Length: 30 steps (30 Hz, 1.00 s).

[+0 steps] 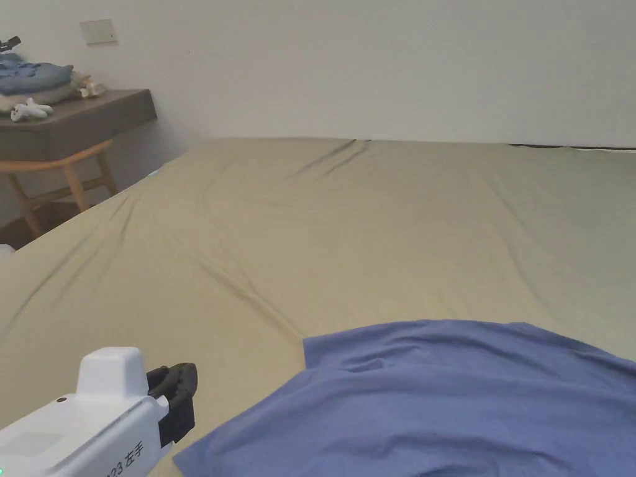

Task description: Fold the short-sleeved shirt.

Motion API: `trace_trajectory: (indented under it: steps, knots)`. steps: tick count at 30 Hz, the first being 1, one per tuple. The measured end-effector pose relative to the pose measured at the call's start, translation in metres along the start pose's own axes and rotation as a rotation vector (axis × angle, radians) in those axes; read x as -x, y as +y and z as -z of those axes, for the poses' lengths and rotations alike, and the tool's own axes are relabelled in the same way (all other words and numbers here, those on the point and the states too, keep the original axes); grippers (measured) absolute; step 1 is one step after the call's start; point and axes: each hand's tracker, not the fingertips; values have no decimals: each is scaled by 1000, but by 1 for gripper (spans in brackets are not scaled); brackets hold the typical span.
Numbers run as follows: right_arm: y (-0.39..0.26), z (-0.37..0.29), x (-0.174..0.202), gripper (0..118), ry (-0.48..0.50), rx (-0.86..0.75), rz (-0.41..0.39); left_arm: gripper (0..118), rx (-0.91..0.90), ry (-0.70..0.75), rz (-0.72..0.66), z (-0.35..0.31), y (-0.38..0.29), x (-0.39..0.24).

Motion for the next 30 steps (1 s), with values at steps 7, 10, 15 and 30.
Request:
trace_trajectory:
  steps: [7,10,15,30]
  knots:
    - [-3,8,10,0,7,24,-14,108,360,28,-76,99,-43,35]
    - [-6,10,8,0,3,40,-13,98,402,63,-7,115,-56,28]
    - [-11,14,-1,0,-14,60,-2,6,398,53,100,105,-68,12]
    - [-50,97,-121,108,-151,415,152,2,155,-95,184,47,-5,-27]
